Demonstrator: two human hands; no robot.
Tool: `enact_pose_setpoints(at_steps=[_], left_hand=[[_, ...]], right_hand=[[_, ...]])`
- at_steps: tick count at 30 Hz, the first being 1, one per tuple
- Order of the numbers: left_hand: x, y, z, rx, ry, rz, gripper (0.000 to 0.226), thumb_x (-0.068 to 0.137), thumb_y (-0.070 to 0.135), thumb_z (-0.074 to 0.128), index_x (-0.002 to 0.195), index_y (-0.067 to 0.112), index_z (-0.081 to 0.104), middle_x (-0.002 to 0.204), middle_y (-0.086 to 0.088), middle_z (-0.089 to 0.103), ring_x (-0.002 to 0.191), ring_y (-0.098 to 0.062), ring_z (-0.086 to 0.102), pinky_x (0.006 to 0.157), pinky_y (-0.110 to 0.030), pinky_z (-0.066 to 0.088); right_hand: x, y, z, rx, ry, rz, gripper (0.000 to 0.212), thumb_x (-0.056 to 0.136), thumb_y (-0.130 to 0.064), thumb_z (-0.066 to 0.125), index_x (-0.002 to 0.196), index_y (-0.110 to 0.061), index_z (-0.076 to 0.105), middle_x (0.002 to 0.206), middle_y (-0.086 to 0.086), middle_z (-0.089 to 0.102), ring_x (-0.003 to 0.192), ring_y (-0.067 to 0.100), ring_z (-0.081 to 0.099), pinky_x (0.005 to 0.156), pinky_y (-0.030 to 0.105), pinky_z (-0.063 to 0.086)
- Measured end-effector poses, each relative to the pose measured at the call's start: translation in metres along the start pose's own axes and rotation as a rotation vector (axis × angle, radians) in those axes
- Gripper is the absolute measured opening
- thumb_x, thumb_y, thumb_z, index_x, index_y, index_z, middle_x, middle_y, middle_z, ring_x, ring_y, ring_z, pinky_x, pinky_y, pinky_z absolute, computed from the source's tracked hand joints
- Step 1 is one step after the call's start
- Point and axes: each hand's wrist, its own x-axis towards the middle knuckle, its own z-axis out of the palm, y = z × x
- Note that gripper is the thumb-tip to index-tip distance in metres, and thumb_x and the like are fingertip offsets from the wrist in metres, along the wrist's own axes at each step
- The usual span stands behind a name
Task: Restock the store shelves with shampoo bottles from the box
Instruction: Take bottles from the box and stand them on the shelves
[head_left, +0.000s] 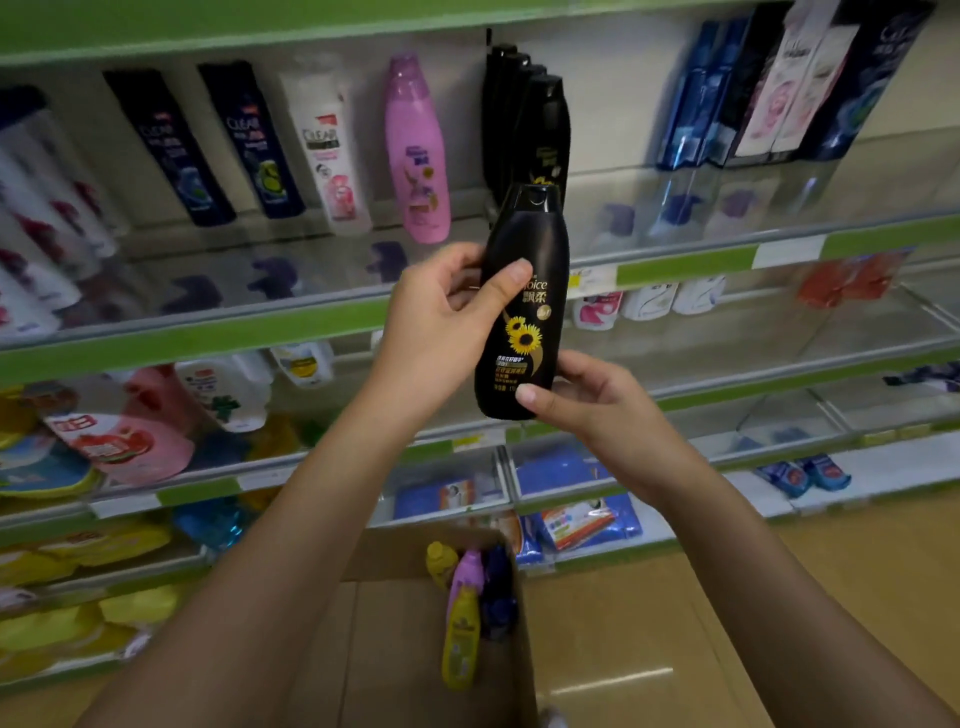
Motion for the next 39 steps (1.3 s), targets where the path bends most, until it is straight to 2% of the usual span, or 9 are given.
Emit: enact_pose_setpoints(at_steps=[6, 9, 13, 18, 24, 28, 33, 36, 39], left_hand=[[0.06, 0.0, 0.036, 0.129, 0.065, 0.081, 0.025, 0.089, 0.027, 0.063, 0.108, 0.011, 0.065, 0.101, 0.002, 0.069, 0.094, -0.008, 0.065, 0.088, -0.03, 0.053], [0.083, -0.001, 0.048, 0.129, 0.116, 0.104, 0.021, 0.089, 0.026, 0.063, 0.105, 0.013, 0.065, 0.097, 0.002, 0.069, 0.09, -0.009, 0.066, 0.086, -0.033, 0.054], [0.108, -0.001, 0.059, 0.16, 0.2, 0.132, 0.019, 0.088, 0.024, 0.065, 0.103, 0.013, 0.066, 0.093, 0.004, 0.069, 0.084, -0.005, 0.065, 0.08, -0.023, 0.052], [0.134, -0.004, 0.068, 0.176, 0.28, 0.134, 0.021, 0.084, 0.022, 0.07, 0.102, 0.015, 0.065, 0.089, 0.011, 0.066, 0.081, 0.001, 0.063, 0.077, -0.016, 0.05], [0.147, -0.014, 0.074, 0.197, 0.339, 0.135, 0.032, 0.08, 0.021, 0.074, 0.108, 0.008, 0.064, 0.092, 0.008, 0.066, 0.085, 0.0, 0.063, 0.078, -0.015, 0.051], [0.149, -0.026, 0.073, 0.198, 0.356, 0.133, 0.034, 0.081, 0.024, 0.073, 0.111, 0.008, 0.064, 0.099, 0.003, 0.069, 0.09, -0.004, 0.065, 0.08, -0.017, 0.051], [0.152, -0.029, 0.076, 0.225, 0.35, 0.129, 0.032, 0.082, 0.023, 0.072, 0.111, 0.011, 0.064, 0.096, 0.007, 0.068, 0.085, 0.002, 0.064, 0.075, -0.01, 0.048], [0.15, -0.032, 0.078, 0.25, 0.357, 0.13, 0.027, 0.082, 0.021, 0.071, 0.107, 0.013, 0.066, 0.093, 0.009, 0.068, 0.08, 0.005, 0.063, 0.069, -0.007, 0.045], [0.148, -0.033, 0.077, 0.25, 0.371, 0.13, 0.026, 0.083, 0.023, 0.071, 0.107, 0.014, 0.066, 0.095, 0.007, 0.069, 0.086, 0.001, 0.065, 0.075, -0.011, 0.049]], right_hand=[[0.056, -0.024, -0.053, -0.088, 0.015, -0.085, 0.032, 0.084, 0.0, 0.067, 0.114, -0.01, 0.064, 0.106, 0.003, 0.072, 0.099, 0.011, 0.067, 0.087, 0.019, 0.052], [0.082, -0.03, -0.072, -0.149, 0.046, -0.126, 0.035, 0.082, -0.004, 0.071, 0.113, -0.011, 0.059, 0.106, 0.007, 0.069, 0.1, 0.02, 0.066, 0.094, 0.032, 0.053], [0.113, -0.038, -0.086, -0.192, 0.043, -0.141, 0.032, 0.082, -0.004, 0.071, 0.11, -0.003, 0.056, 0.101, 0.006, 0.068, 0.096, 0.018, 0.065, 0.093, 0.032, 0.052], [0.142, -0.043, -0.098, -0.322, 0.063, -0.197, 0.029, 0.082, -0.01, 0.073, 0.107, -0.012, 0.059, 0.104, 0.007, 0.069, 0.097, 0.019, 0.066, 0.089, 0.03, 0.054], [0.164, -0.038, -0.107, -0.462, 0.083, -0.239, 0.036, 0.081, -0.012, 0.075, 0.113, -0.005, 0.061, 0.101, 0.008, 0.07, 0.092, 0.016, 0.067, 0.081, 0.023, 0.055], [0.171, -0.033, -0.108, -0.509, 0.084, -0.249, 0.04, 0.081, -0.015, 0.075, 0.117, -0.005, 0.061, 0.101, 0.005, 0.07, 0.091, 0.014, 0.068, 0.081, 0.024, 0.055], [0.176, -0.031, -0.108, -0.58, 0.118, -0.262, 0.035, 0.082, -0.015, 0.075, 0.113, -0.008, 0.062, 0.097, 0.0, 0.069, 0.081, -0.001, 0.062, 0.069, 0.005, 0.047], [0.177, -0.029, -0.108, -0.624, 0.135, -0.265, 0.035, 0.081, -0.014, 0.075, 0.113, -0.008, 0.063, 0.099, 0.004, 0.071, 0.086, 0.01, 0.067, 0.079, 0.019, 0.054], [0.175, -0.03, -0.106, -0.642, 0.129, -0.271, 0.035, 0.082, -0.014, 0.075, 0.114, -0.008, 0.063, 0.096, 0.0, 0.069, 0.086, 0.012, 0.067, 0.083, 0.026, 0.055]])
